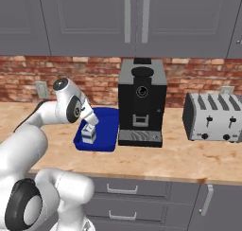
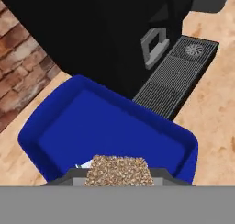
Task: Take out the milk from the fridge and place it on the tray on the counter. Then take the sugar cube near the tray and place it in the tray.
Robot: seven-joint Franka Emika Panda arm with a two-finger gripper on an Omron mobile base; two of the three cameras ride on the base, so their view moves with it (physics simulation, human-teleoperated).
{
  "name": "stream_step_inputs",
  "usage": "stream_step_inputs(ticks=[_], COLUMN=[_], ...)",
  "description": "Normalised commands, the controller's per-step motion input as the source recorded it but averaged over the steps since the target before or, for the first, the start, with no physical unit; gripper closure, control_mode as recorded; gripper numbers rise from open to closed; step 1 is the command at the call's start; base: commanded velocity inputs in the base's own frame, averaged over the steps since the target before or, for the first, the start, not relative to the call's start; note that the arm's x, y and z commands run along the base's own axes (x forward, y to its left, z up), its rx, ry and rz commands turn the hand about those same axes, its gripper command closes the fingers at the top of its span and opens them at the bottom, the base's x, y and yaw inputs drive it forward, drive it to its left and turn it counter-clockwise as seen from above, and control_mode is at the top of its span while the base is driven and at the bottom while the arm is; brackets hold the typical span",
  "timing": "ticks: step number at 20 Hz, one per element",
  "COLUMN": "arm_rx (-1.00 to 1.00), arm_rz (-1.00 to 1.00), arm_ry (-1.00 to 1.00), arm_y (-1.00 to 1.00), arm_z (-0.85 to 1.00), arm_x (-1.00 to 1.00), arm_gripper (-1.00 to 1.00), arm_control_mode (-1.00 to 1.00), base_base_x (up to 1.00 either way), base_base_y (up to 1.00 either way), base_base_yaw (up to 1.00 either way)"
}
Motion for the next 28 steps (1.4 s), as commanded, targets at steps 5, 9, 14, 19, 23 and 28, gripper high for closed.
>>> stream_step_inputs(ticks=[5,9,14,19,23,28], arm_rx=[0.14,0.28,0.19,0.02,0.00,0.02], arm_rz=[-0.53,-0.32,-0.18,-0.02,0.00,0.05], arm_ry=[0.01,0.27,0.17,0.10,0.02,0.08], arm_y=[-0.06,-0.37,-0.19,0.00,0.00,0.00], arm_z=[0.00,0.00,-0.01,-0.11,-0.30,-0.46], arm_x=[0.00,0.01,0.07,0.16,0.05,0.16], arm_gripper=[1.00,1.00,1.00,1.00,1.00,1.00], arm_control_mode=[-1.00,-1.00,-1.00,-1.00,-1.00,-1.00], base_base_x=[0.00,0.00,0.00,0.00,0.00,0.00], base_base_y=[0.00,0.00,0.00,0.00,0.00,0.00], base_base_yaw=[0.00,0.00,0.00,0.00,0.00,0.00])
